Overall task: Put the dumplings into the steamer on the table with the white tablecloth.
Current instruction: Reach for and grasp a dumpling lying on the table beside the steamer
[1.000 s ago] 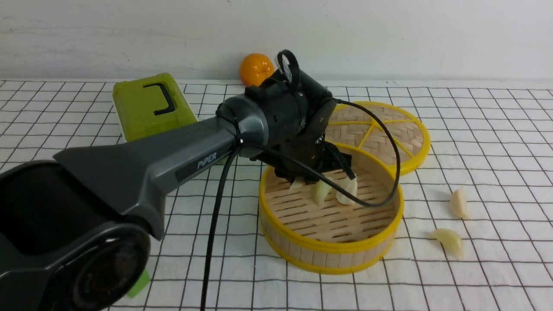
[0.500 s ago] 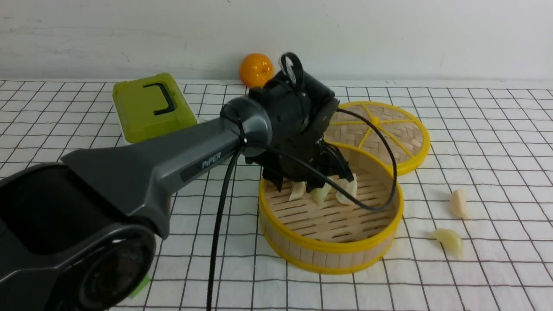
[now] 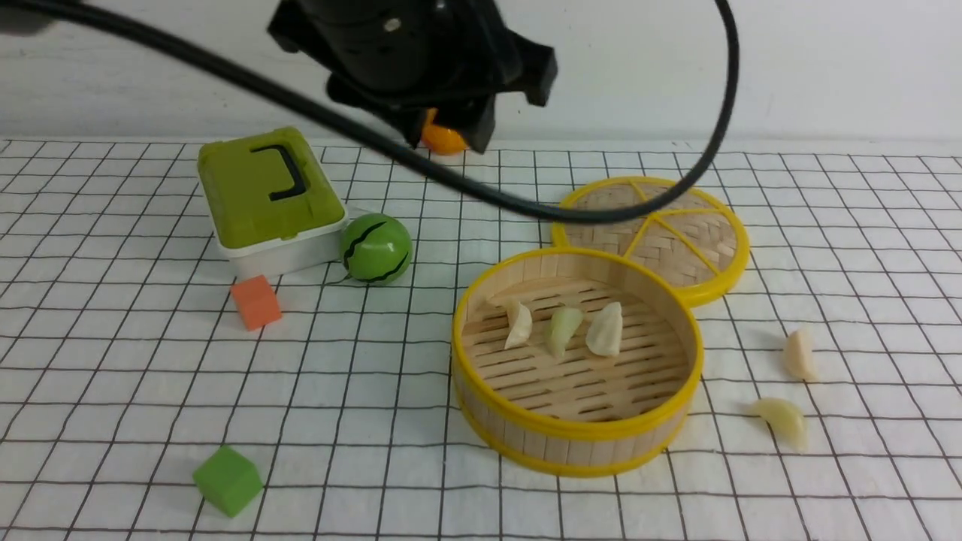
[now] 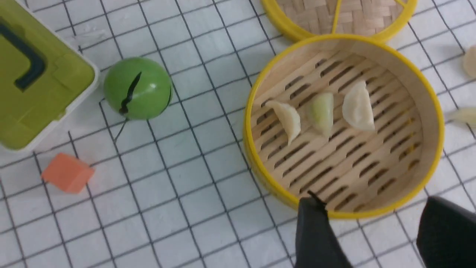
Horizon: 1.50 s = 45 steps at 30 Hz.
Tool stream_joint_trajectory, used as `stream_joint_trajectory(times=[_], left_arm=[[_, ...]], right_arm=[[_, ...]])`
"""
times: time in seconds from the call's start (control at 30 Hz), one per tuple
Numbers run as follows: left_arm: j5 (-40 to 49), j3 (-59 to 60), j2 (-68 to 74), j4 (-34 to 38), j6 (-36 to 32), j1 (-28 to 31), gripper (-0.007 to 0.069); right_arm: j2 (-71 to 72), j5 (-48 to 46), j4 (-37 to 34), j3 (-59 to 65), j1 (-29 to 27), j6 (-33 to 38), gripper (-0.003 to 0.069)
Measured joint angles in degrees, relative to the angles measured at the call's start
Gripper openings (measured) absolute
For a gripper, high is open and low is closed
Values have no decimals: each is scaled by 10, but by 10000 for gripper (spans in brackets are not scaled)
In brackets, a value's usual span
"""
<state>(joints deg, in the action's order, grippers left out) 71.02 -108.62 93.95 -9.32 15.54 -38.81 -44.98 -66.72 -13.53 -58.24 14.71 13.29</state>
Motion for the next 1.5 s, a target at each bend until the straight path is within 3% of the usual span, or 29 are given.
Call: stream_joint_trajectory(times=[0.27,0.3,0.53,0.67,0.9,1.07,1.2,1.3,1.37,1.4,1.43,1.5], left_arm=[[-35,337,-218,4,8,0,325],[-37,337,-224,4,9,0,325],[-109,610,-416,30,71,0,240],[-122,677,-482,68,76,0,180],[-125,720,-570,112,77,0,-13],[-125,720,-584,115,77,0,-13],[-123,720,-584,119,77,0,-13],[-123,720,-584,119,77,0,-13],[-124,720,-584,116,77,0,-13],[-124,720,-584,116,76,0,-13],[-126,720,-584,114,76,0,-13],[-127,720,-584,112,76,0,-13]], right_arm=[[-75,-45,21,-14,39,7,-23],[-77,-46,22,-15,39,7,-23],[-191,-48,49,-68,41,57,-23],[-263,-46,96,-84,41,86,-23],[-397,-19,139,-87,41,148,-22],[-441,57,145,-87,29,151,-1],[-461,74,123,-87,-5,155,55],[-491,99,73,-87,-59,183,193],[-508,120,46,-87,-76,202,294],[-512,123,42,-87,-77,205,304],[-528,143,32,-87,-84,218,385],[-549,169,30,-87,-86,229,471]])
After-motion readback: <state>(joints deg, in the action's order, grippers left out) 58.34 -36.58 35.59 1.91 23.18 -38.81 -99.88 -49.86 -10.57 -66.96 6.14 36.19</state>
